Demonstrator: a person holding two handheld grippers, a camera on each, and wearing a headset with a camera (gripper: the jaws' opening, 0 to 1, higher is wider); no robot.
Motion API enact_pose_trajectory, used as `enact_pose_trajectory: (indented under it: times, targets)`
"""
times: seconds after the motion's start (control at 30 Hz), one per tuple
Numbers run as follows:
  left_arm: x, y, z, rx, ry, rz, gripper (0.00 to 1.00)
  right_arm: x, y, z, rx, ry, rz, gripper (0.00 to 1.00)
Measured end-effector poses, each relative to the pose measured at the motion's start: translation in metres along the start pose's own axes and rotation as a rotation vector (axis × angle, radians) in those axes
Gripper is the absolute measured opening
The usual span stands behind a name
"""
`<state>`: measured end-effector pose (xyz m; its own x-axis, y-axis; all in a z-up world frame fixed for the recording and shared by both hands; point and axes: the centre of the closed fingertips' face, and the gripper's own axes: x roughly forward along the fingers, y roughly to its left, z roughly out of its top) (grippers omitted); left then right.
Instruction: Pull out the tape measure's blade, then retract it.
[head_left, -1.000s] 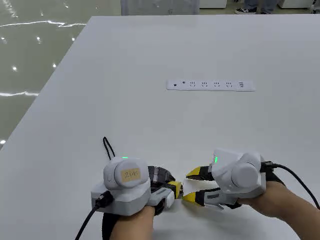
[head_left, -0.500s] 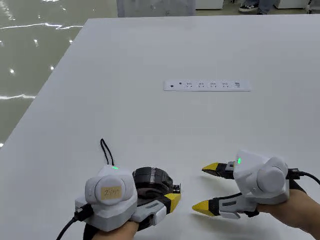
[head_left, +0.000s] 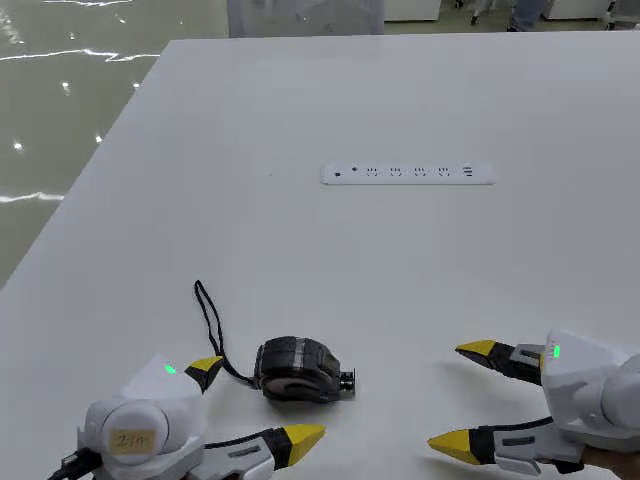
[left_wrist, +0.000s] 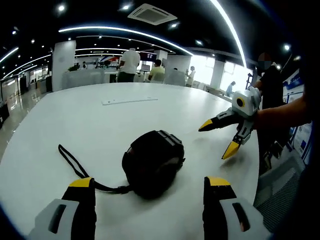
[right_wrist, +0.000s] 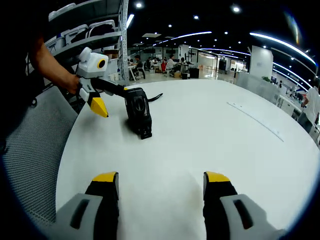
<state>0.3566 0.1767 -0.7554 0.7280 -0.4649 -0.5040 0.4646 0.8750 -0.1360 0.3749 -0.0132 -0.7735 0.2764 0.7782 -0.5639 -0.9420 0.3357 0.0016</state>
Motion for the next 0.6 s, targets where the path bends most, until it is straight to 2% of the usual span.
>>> enact_pose_trajectory:
  times: [0.27,0.33,0.43,0.5,0.6]
  targets:
    - [-0.010,-0.002,-0.003,0.045,-0.033,-0.040,0.91,-0.025,-0.002,-0.013,0.046,-0.038,-0.055,0.83]
    - [-0.012,-0.002,-0.001,0.052,-0.058,-0.053,0.93,-0.031,-0.001,-0.015,0.075,-0.057,-0.065,0.85]
    - [-0.015,-0.003,-0.003,0.095,-0.059,-0.064,0.94,-0.038,0.001,-0.017,0.098,-0.086,-0.081,0.89]
    - [-0.016,-0.005,-0.007,0.126,-0.043,-0.075,0.95,-0.043,0.001,-0.018,0.107,-0.104,-0.103,0.93]
    - [-0.019,-0.005,-0.007,0.126,-0.050,-0.084,0.97,-0.050,0.001,-0.024,0.115,-0.116,-0.125,0.96]
